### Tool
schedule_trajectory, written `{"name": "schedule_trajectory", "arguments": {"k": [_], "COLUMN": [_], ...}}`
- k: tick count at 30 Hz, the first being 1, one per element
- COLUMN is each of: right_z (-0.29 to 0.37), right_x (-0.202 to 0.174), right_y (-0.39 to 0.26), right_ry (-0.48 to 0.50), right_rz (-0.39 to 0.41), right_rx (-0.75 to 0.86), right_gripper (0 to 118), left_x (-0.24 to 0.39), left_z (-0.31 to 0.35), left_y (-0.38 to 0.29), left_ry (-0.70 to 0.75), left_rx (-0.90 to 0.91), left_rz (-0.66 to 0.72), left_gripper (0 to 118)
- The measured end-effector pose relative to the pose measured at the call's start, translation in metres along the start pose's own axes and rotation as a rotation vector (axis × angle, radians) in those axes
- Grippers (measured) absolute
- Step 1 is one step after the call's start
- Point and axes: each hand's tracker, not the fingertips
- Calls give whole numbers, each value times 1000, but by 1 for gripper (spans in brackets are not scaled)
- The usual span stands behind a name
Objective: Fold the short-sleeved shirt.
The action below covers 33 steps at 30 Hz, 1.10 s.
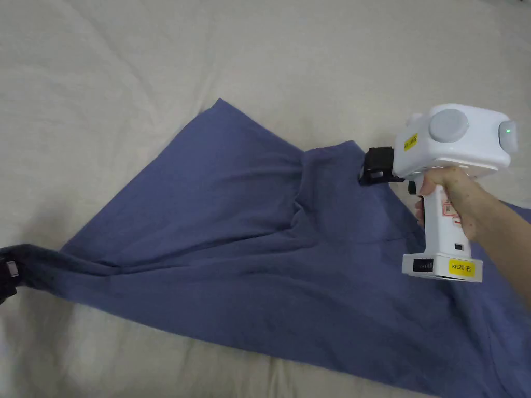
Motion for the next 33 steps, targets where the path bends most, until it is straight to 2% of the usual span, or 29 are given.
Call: {"name": "schedule_trajectory", "arguments": {"k": [1,3,5,6,8,9,10,14,17,24,29,33], "right_z": [-6,-13,-9,-4,5,12,16,48,92,238,354,444], "right_x": [-1,-6,-4,-2,1,2,4,7,14,35,54,70], "right_y": [1,2,1,1,-1,-2,-2,-8,-13,-57,-97,-126], "right_ry": [4,-23,-3,7,-5,-5,54,41,99,184,187,170], "right_rz": [14,57,77,93,101,82,76,80,52,20,8,-1], "right_rx": [-7,3,-2,7,42,47,27,78,137,345,539,700], "right_gripper": [84,68,66,60,0,0,0,0,0,0,0,0], "left_x": [1,3,4,4,4,5,6,7,6,10,25,49], "left_z": [-3,-10,-14,-16,-18,-18,-17,-6,8,46,82,122], "left_y": [1,2,2,2,1,1,0,-2,-1,12,39,78], "left_ry": [0,3,11,12,-3,-9,-9,-24,-42,-107,-209,-284], "left_rx": [-5,-16,-23,-26,-28,-31,-30,-15,12,122,234,346], "left_rz": [-2,-11,-12,-8,7,11,11,13,21,74,138,88], "left_gripper": [7,7,7,7,7,7,7,7,7,7,7,7]}}
